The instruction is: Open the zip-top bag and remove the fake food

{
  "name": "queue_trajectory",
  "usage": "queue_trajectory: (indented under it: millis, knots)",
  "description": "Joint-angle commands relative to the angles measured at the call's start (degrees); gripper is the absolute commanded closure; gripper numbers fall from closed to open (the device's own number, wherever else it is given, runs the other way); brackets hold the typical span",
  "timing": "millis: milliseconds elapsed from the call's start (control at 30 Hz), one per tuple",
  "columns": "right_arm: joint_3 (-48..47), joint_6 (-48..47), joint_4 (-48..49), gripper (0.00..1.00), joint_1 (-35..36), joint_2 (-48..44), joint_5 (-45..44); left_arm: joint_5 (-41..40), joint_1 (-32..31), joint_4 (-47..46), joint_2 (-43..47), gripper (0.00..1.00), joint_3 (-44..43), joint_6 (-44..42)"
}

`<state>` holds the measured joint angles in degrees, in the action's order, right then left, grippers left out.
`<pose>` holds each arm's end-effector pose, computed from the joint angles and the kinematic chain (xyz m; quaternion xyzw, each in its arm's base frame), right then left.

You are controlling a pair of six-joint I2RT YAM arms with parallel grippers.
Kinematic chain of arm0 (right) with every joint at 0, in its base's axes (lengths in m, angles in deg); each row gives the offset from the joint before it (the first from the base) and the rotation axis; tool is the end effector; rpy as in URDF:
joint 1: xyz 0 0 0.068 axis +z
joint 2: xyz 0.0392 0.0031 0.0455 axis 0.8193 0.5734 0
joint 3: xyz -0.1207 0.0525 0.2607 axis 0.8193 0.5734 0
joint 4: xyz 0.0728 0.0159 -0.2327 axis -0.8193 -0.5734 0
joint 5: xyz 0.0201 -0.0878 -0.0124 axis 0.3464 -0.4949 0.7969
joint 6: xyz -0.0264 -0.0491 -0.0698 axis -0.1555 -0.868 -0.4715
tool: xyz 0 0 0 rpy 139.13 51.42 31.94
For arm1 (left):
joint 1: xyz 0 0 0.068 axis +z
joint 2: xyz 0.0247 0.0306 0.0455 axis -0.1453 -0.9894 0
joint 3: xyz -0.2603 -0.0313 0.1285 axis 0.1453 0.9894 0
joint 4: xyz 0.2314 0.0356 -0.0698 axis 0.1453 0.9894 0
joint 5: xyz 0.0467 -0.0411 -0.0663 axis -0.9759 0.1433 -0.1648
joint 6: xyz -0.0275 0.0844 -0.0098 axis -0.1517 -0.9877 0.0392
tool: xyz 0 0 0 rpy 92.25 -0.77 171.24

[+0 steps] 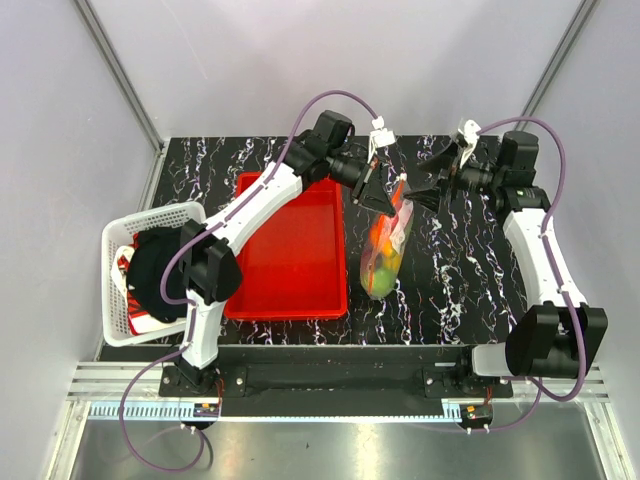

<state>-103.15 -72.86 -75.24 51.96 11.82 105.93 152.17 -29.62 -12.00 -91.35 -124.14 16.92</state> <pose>0.2968 0.0577 0.3881 -0.4108 0.6332 0.3534 0.5527 0.3250 -0.3447 0.3627 0.4374 0.6592 -0.5855 0.1768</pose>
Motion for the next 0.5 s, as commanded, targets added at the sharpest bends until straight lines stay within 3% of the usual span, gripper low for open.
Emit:
queue_trajectory:
  millis: [0, 67, 267, 467]
  knots:
    - [0.6, -8.5, 0.9, 0.00, -2.1, -0.7, 9.6, 8.1, -0.1, -1.8, 2.4, 1.00, -3.6, 0.0]
    - [0.3, -9.1, 0.9, 0.00, -3.2, 0.9, 15.3, 8.3, -0.1, -1.8, 2.2, 1.00, -3.7, 0.3]
    - [-1.0, -6.4, 1.0, 0.00, -3.6, 5.4, 19.7, 8.4, -0.3, -1.8, 1.0, 1.00, -4.7, 1.3]
    - [-0.2, -8.9, 2.2, 0.00, -3.3, 5.2, 18.5, 8.2, -0.6, -1.8, 0.7, 1.00, -4.9, 1.6]
